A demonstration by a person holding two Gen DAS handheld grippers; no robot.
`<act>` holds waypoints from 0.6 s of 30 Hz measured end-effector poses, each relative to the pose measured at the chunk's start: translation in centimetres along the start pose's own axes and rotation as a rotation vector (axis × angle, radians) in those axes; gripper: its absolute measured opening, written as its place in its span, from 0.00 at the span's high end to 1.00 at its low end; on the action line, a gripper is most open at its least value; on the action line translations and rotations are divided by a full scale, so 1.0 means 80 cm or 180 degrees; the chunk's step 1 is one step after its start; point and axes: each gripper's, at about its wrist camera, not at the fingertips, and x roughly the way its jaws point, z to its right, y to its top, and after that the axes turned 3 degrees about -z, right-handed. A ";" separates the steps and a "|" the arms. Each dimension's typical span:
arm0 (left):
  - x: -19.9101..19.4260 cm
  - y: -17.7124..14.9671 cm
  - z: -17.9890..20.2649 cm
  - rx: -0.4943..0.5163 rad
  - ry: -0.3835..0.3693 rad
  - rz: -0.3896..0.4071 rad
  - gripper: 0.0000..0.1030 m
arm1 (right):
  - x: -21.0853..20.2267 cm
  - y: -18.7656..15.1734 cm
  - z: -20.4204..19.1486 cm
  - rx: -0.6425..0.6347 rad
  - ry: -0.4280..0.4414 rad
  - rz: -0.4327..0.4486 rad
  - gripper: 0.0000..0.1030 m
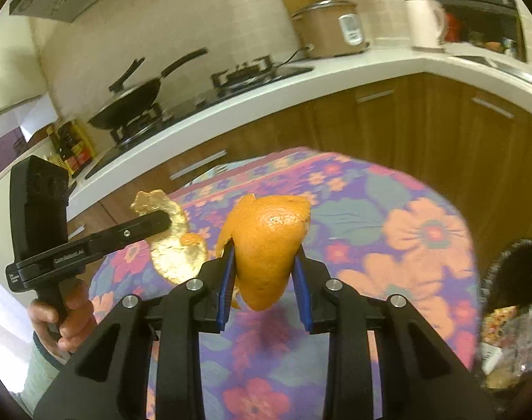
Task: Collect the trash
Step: 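Carry orange and peel over the wastebasket with both tools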
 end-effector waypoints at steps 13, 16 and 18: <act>0.107 -0.010 0.146 0.0450 -0.0217 -0.0212 0.98 | -0.105 -0.032 0.137 0.0260 -0.0536 0.0356 0.74; 0.141 -0.016 0.184 0.0623 -0.0168 -0.0303 0.98 | -0.124 -0.043 0.172 0.0346 -0.0670 0.0404 0.74; 0.166 -0.022 0.212 0.0730 -0.0178 -0.0378 0.98 | -0.135 -0.051 0.198 0.0446 -0.0717 0.0424 0.74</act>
